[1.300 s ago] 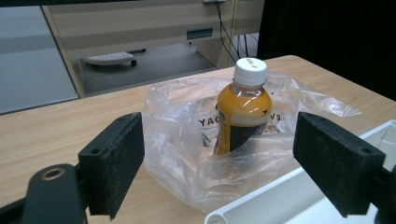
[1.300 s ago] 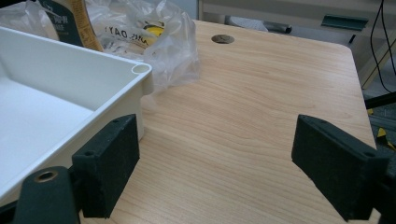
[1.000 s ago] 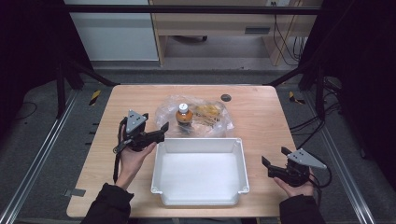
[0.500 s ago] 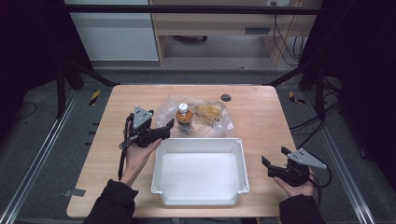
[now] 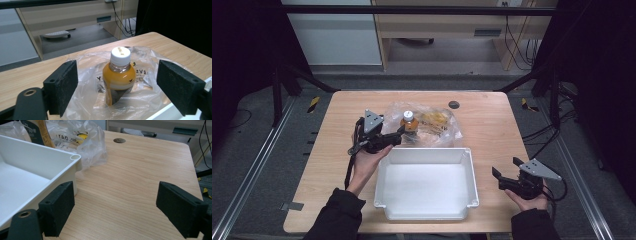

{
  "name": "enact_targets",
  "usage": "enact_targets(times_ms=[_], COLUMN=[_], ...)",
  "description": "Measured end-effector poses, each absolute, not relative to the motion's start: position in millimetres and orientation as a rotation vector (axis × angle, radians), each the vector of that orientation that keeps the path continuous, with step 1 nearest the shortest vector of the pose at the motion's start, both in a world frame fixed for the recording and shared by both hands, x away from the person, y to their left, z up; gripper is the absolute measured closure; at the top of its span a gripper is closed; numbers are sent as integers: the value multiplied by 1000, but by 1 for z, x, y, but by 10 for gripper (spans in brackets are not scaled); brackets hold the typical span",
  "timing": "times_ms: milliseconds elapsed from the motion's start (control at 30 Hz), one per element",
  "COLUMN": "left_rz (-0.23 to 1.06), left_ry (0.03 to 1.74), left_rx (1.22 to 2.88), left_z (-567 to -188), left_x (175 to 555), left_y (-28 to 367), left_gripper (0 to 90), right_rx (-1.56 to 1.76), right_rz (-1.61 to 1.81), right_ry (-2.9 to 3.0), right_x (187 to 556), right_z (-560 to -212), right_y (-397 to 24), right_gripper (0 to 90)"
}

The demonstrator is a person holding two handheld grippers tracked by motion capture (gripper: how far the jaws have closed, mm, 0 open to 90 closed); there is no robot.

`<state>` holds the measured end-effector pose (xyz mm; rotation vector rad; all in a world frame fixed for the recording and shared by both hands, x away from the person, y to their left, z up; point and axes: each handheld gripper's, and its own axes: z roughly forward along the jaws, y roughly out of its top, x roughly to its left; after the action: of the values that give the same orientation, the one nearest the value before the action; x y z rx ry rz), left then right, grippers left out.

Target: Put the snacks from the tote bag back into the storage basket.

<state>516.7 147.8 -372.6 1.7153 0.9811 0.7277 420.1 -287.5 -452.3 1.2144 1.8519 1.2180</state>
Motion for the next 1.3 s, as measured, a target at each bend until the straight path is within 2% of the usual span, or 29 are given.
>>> enact_targets(times_ms=[867, 1300], left_rz=[747, 759], left_ry=[987, 1005], left_rx=[1725, 1722], left_z=[-383, -392], left_x=[541, 552], left_y=[127, 121], left_gripper=[173, 244], right_rx=[1214, 1213], right_rz=[1218, 1219], right_ry=[1854, 1856], right_x=[421, 421], right_z=[-453, -453], right_y=[-287, -287], right_gripper=[154, 156])
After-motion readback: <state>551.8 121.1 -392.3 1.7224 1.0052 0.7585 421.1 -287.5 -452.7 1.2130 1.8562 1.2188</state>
